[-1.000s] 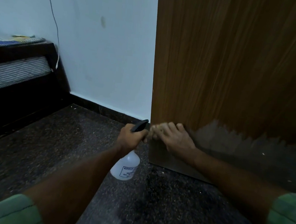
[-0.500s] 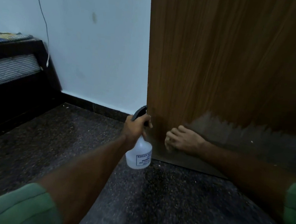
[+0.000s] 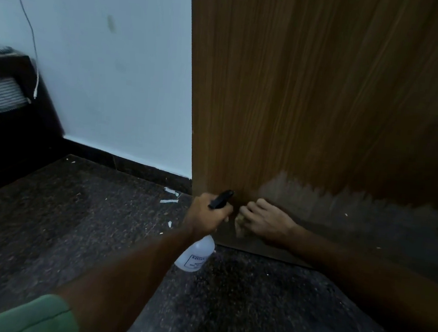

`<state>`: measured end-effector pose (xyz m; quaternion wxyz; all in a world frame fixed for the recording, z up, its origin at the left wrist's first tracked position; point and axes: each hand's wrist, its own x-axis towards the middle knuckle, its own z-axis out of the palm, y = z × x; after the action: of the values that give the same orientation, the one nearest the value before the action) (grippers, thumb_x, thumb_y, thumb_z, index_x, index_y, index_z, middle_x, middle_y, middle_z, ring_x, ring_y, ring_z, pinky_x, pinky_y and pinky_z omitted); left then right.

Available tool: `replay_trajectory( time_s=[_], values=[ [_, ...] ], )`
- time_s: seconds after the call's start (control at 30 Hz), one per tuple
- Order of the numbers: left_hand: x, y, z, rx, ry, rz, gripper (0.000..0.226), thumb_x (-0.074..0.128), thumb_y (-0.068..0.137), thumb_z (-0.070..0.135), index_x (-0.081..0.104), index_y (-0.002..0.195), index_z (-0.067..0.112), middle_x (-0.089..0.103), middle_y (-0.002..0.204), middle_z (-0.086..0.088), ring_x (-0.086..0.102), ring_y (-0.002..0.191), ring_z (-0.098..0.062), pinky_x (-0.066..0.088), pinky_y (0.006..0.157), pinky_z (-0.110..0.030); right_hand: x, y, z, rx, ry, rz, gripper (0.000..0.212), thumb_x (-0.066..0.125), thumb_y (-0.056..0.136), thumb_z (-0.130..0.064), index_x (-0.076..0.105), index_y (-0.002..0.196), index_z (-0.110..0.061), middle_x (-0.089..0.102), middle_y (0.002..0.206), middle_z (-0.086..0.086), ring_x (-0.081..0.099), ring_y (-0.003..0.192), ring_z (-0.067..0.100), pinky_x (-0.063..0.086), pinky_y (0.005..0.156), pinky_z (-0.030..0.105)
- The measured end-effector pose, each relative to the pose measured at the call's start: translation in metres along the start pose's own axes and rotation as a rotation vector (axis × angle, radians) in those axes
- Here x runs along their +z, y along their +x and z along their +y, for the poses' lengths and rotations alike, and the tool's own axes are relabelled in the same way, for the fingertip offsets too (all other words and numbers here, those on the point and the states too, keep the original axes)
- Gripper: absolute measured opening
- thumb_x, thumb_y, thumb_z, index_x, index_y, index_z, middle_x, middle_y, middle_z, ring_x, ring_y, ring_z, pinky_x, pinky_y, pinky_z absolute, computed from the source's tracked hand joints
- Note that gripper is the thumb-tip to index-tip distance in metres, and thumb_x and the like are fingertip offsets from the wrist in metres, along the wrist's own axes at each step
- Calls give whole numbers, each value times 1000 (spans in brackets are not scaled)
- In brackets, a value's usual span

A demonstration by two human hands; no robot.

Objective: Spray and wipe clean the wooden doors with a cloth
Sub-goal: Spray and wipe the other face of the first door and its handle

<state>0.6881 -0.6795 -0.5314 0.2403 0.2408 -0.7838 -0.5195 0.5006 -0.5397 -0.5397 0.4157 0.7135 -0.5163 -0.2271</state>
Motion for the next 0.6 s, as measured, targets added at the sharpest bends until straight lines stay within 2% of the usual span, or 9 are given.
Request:
replay_trajectory(
  time_s=[0.1,0.17,0.2,0.27,0.33,0.4,0.43,0.5,0.6],
  values=[
    [10,3,9,75,104,-3,37,70,90,38,70,70,7,70,65,-13,61,53,-29,47,52,-42,-16,0,17,440,193,193,43,52,90,-21,67,131,-18,55,117,12,53,93,31,36,78,44],
    [17,8,17,97,144,12,36,69,89,39,68,69,10,68,64,-11,60,54,-25,44,53,-41,-21,-5,25,666,255,282,44,47,96,-20,64,136,-21,58,115,12,52,90,30,37,75,44],
    [21,10,23,105,137,11,33,70,90,38,68,69,12,68,63,-8,59,53,-19,43,53,-39,-16,-9,23,660,254,310,41,44,99,-20,65,134,-20,59,115,13,53,89,30,37,74,44],
    [26,15,31,115,135,-16,33,70,92,38,68,71,13,67,63,-7,59,54,-16,44,54,-38,3,-19,8,463,206,280,30,48,102,-18,69,123,-14,62,117,16,54,91,31,38,74,44],
    [33,18,37,123,166,-1,36,67,88,40,66,69,10,66,63,-9,58,54,-20,48,56,-44,22,-29,-5,207,159,153,26,59,94,-21,73,114,-13,62,121,16,55,93,30,37,77,43],
    [41,18,42,151,168,29,35,65,88,38,63,68,8,65,62,-10,56,53,-22,48,58,-47,24,-31,-8,143,196,80,35,71,82,-26,75,112,-10,63,122,16,57,94,31,36,80,43],
    [45,17,44,173,167,34,37,65,88,40,63,68,9,64,61,-10,57,53,-23,48,57,-46,17,-29,-5,202,230,126,34,75,79,-25,76,109,-11,63,121,15,56,94,31,36,79,43],
    [49,17,49,225,170,51,41,63,87,47,63,70,10,62,61,-9,57,54,-29,46,54,-45,2,-25,10,451,282,298,26,72,85,-21,75,110,-15,62,118,12,54,91,29,36,75,43],
    [49,24,62,282,136,99,41,62,87,47,64,71,10,62,61,-8,54,51,-24,43,50,-41,-4,-38,26,737,275,430,44,59,91,-18,66,135,-22,59,114,11,52,90,29,38,73,44]
  ],
)
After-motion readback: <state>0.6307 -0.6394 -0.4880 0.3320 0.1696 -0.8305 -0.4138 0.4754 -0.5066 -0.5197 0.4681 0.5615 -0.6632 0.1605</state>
